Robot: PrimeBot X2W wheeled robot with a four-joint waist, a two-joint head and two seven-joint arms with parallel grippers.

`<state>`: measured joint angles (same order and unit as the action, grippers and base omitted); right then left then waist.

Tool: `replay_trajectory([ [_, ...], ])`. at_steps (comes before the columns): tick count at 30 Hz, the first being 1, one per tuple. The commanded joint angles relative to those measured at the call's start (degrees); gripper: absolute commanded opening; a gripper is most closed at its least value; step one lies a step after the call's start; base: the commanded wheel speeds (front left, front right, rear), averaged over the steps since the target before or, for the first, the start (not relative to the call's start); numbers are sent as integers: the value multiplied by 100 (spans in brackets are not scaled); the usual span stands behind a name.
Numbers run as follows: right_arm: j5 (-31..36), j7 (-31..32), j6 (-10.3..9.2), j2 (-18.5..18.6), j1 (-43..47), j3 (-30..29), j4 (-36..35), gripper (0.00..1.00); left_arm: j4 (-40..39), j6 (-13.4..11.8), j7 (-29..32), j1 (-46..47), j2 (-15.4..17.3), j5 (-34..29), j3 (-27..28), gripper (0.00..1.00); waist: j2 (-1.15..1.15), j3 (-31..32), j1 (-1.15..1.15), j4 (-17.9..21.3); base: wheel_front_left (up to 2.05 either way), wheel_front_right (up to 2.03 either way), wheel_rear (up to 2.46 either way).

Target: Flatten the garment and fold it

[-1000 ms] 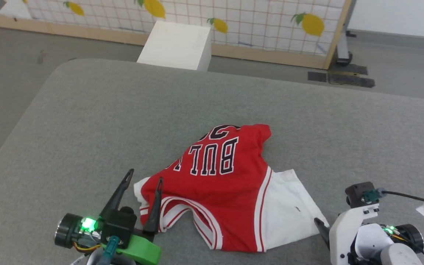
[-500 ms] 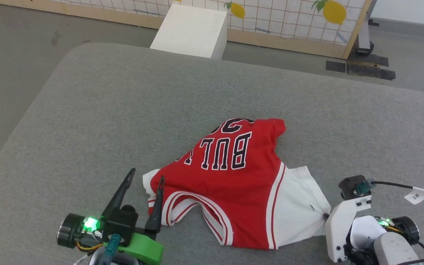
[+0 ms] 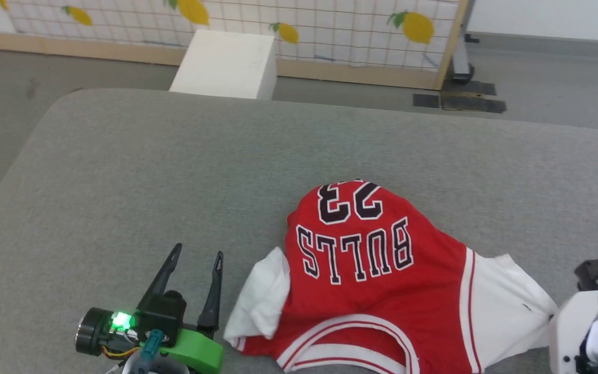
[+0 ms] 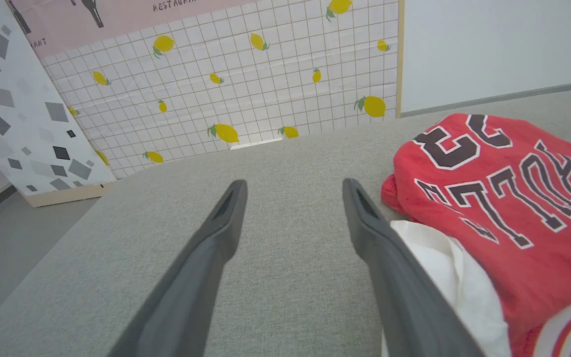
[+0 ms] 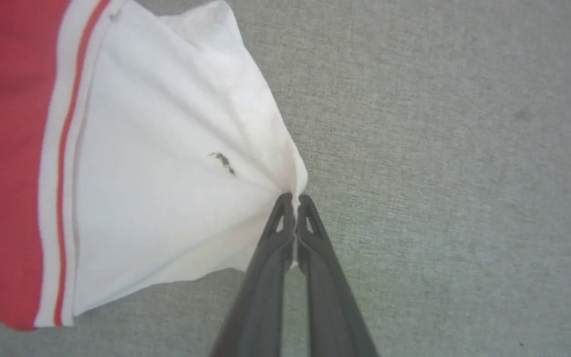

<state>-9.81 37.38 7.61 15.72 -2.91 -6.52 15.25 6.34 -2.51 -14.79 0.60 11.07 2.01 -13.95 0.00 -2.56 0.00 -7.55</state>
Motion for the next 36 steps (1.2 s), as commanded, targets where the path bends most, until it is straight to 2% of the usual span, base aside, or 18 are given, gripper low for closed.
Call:
replay_trajectory([
  [1, -59, 68, -12, 13, 103, -49, -98, 0, 17, 29, -20, -11, -35, 27, 7, 100, 0, 20, 0, 119, 0, 0, 0],
  [6, -85, 91, -12, -77, 298, -189, -226, 0, 77, 96, -20, -7, -90, 24, -18, 100, 0, -38, 0, 174, 0, 0, 0],
  [7, -62, 22, -12, -113, 303, -226, -227, 32, 91, 111, -20, -2, -98, 20, -27, 100, 0, -47, 0, 174, 0, 0, 0],
  [8, -34, -97, -12, -158, 305, -260, -231, 100, 106, 130, -20, 4, -109, 15, -41, 100, 0, -55, 0, 171, 0, 0, 0],
  [11, -40, -555, -12, -304, 280, -351, -304, 100, 135, 174, -20, 0, -131, -2, -81, 100, 0, -53, 0, 169, 0, 0, 0],
  [12, -302, -2089, -12, -624, 412, -572, -863, 100, 358, 598, 8, -177, -162, 239, -310, 100, 0, 71, 0, 215, 0, 0, 0],
  [13, -312, -2262, -12, -669, 461, -638, -927, 100, 405, 663, 100, -190, -137, 256, -381, 100, 0, 84, 0, 223, 0, 0, 0],
  [16, -320, -2785, -12, -848, 639, -843, -1066, 100, 419, 835, 879, -244, -31, 367, -651, 100, 0, 107, 0, 244, 0, 0, 0],
  [20, -274, -3122, -12, -1025, 826, -964, -977, 100, 94, 896, 2098, -300, 116, 480, -844, 100, 0, 92, 0, 259, 0, 0, 0],
  [24, -213, -3229, -12, -1116, 881, -958, -734, 100, -408, 899, 2909, -336, 181, 560, -930, 100, 0, 71, 0, 293, 0, 0, 0],
  [30, -158, -3289, -12, -1182, 843, -983, -436, 100, -1121, 775, 3619, -484, 262, 501, -1020, 100, 0, 49, 0, 333, 0, 0, 0],
  [36, -123, -3339, -12, -1207, 757, -989, -257, 100, -1274, 719, 3924, -553, 310, 557, -1019, 100, 0, 11, 0, 356, 0, 0, 0],
])
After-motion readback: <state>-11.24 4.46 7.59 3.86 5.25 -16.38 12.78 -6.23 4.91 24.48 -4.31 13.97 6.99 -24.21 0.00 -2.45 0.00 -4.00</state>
